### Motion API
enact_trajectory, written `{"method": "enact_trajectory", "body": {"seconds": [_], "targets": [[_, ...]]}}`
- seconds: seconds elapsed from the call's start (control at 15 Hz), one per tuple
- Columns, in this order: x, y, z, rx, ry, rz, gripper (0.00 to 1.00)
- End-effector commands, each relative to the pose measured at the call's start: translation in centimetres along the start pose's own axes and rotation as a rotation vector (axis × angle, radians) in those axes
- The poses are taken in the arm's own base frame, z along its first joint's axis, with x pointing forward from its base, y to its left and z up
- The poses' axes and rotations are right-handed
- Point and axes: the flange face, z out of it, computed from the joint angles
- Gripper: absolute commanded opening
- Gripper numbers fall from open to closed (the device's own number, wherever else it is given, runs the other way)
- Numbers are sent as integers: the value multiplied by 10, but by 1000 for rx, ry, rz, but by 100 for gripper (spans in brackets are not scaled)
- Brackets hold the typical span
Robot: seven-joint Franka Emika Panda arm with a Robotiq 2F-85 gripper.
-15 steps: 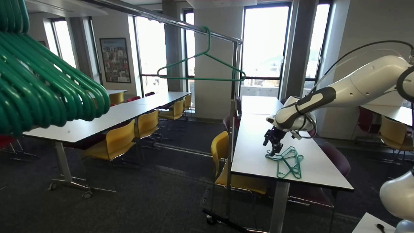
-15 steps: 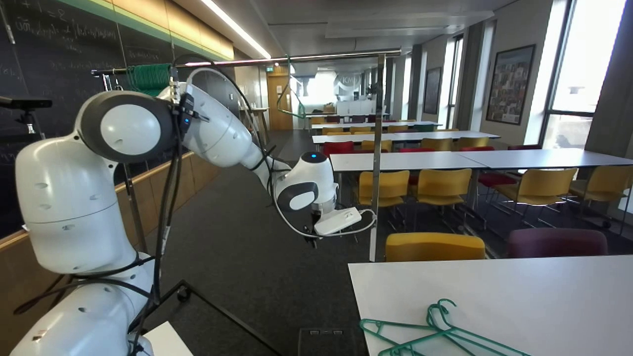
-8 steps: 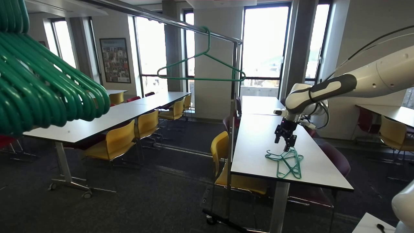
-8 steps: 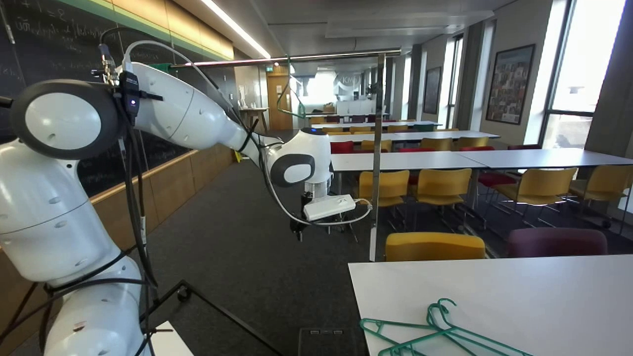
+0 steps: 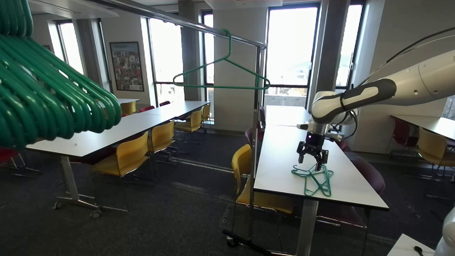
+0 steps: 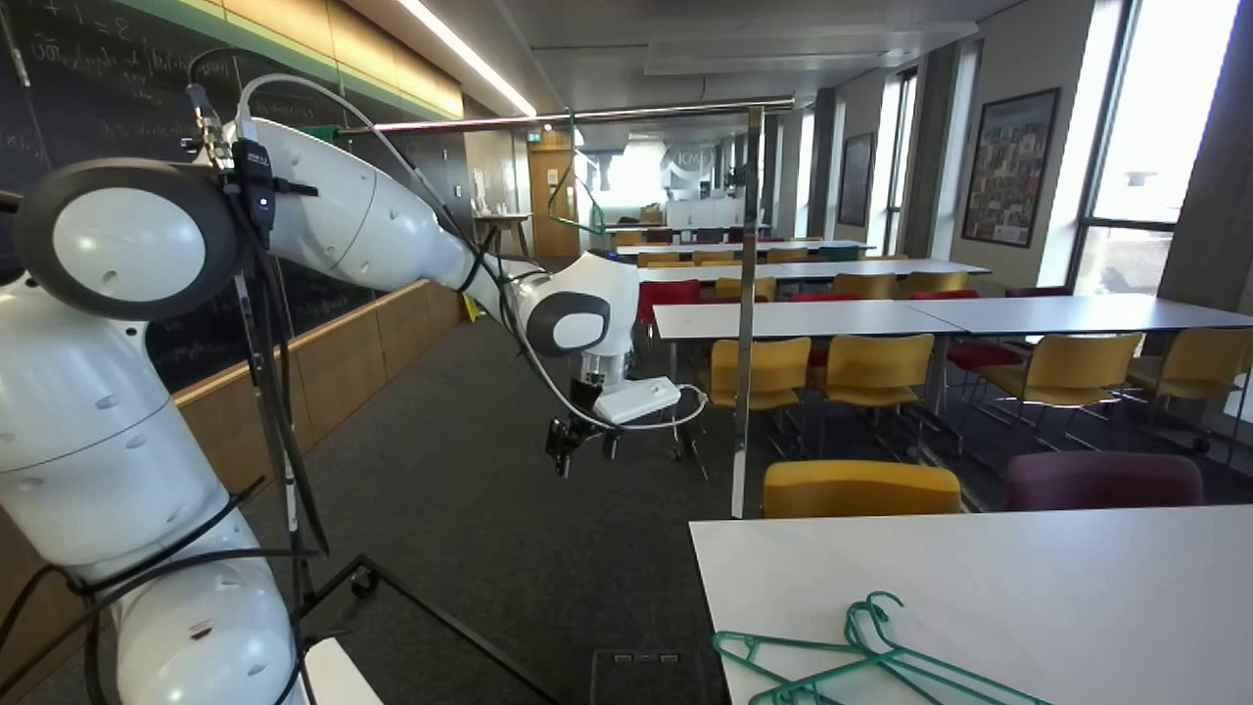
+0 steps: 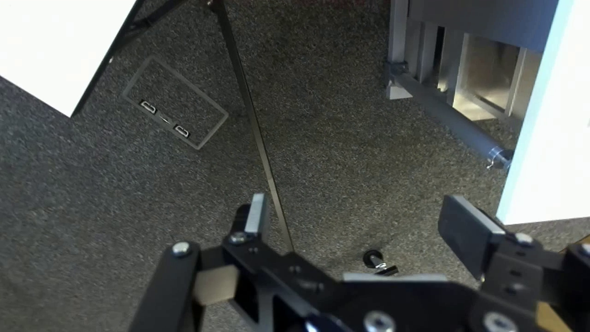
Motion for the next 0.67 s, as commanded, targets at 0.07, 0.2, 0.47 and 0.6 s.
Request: {"method": "enact_trajectory", "body": {"seconds": [0.07, 0.2, 0.47, 0.6], "targets": [[11, -8, -19, -69, -10, -232, 100], [14, -5, -29, -150, 46, -267, 100], [13, 5, -50, -231, 268, -161, 100], [7, 10, -58, -257, 377, -112, 100]]}}
